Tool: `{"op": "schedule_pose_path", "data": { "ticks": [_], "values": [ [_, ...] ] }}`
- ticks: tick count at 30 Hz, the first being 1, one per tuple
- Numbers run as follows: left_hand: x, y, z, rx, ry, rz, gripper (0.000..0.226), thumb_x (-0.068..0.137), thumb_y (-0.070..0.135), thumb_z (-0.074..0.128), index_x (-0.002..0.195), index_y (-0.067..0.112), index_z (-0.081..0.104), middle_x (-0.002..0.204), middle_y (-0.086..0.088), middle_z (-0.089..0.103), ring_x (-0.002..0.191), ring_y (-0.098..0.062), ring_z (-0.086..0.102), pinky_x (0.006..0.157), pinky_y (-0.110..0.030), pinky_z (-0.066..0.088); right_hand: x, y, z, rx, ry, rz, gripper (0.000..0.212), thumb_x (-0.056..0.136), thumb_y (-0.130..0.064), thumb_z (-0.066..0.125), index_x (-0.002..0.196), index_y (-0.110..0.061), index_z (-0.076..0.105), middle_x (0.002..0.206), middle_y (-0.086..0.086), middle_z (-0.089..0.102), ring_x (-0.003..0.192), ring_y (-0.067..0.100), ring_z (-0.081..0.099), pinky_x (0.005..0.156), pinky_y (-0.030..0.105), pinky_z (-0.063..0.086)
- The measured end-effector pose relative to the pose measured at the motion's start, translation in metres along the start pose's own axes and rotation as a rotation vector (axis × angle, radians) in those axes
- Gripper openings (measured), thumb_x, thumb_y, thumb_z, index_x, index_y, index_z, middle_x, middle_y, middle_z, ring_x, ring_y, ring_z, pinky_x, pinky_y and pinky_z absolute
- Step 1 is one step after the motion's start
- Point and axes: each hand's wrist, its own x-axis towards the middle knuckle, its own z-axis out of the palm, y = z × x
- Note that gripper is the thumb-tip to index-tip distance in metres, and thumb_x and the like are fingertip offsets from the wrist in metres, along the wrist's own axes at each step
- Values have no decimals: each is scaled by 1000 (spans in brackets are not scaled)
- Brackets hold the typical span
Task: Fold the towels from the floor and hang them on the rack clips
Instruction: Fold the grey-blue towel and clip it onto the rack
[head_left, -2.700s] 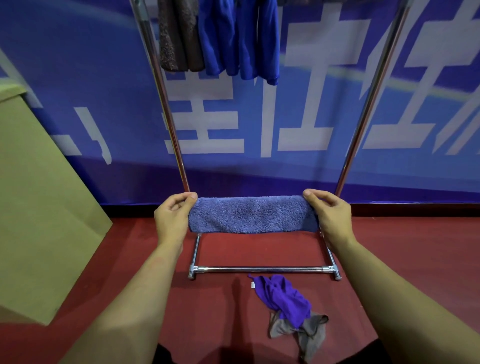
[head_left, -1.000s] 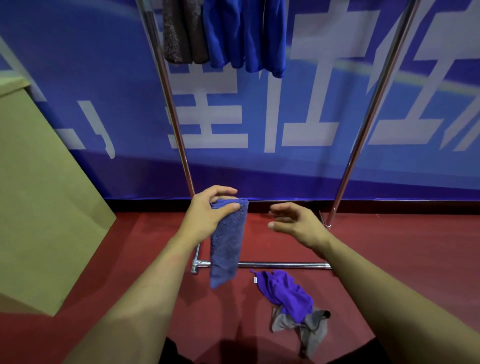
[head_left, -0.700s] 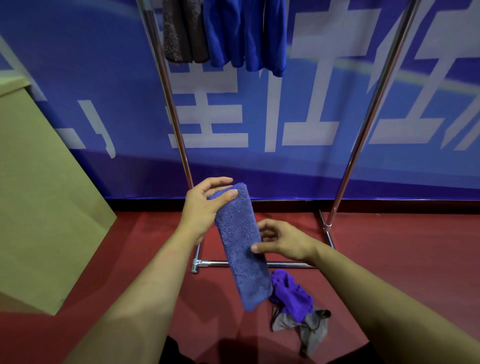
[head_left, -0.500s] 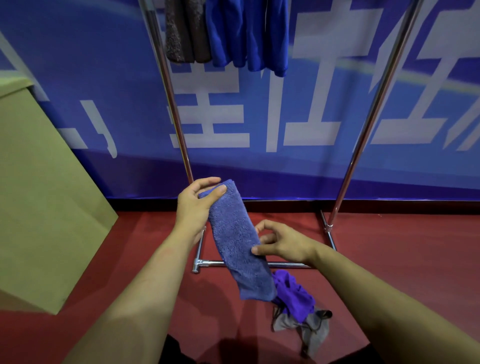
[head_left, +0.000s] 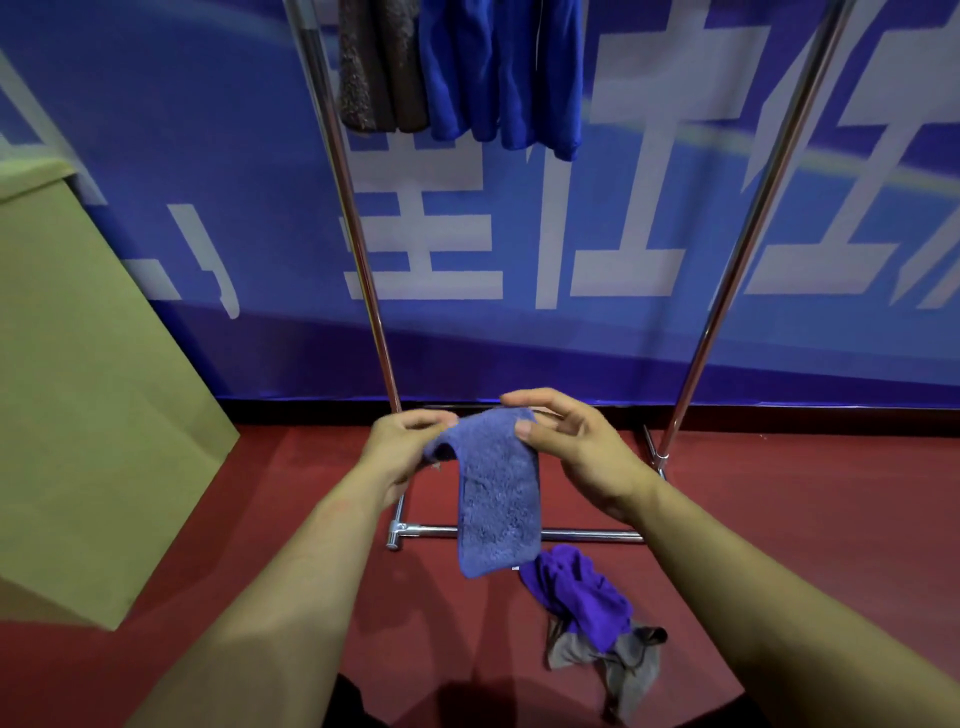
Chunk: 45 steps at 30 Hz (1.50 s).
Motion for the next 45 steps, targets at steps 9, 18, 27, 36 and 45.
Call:
{"op": "schedule_pose_path", "data": {
  "ticks": [9, 18, 27, 36, 45],
  "values": [
    [-20, -8, 30, 15, -518, -290, 18, 100, 7, 52, 103, 5, 70, 100, -13, 71, 83, -21, 68, 79, -34, 55, 1, -6, -4, 291, 179, -12, 36, 85, 0, 65, 120, -9, 66, 101, 9, 76, 88, 14, 69, 80, 21, 54],
    [-36, -3, 36, 75, -579, -293, 20, 100, 2, 52, 101, 8, 70, 107, -16, 73, 86, -23, 73, 83, -38, 61, 1, -5, -7, 141, 273, 33, 39, 88, 8, 67, 121, -12, 65, 105, 12, 77, 91, 22, 71, 78, 33, 60],
    [-24, 2, 58, -269, -242, -142, 65, 94, 63, 53, 120, 6, 71, 118, -18, 73, 115, -35, 68, 105, -48, 51, 3, 6, -13, -112, 396, -17, 37, 86, 4, 73, 119, -10, 66, 98, 13, 78, 92, 18, 73, 82, 31, 60],
    [-27, -5, 65, -29, -108, 137, 20, 93, 21, 72, 109, 8, 71, 102, -13, 78, 93, -24, 73, 84, -41, 59, 5, 8, -13, -111, 442, -4, 39, 84, -4, 77, 121, -11, 64, 95, 11, 78, 90, 20, 73, 78, 37, 60],
    [-24, -4, 66, -149, -71, 121, 21, 93, 24, 71, 107, 8, 70, 103, -14, 77, 91, -24, 73, 87, -45, 58, -1, 6, -13, 122, 209, 348, 29, 95, -26, 67, 120, -11, 68, 112, 7, 75, 95, 20, 71, 93, 47, 57]
  ]
}}
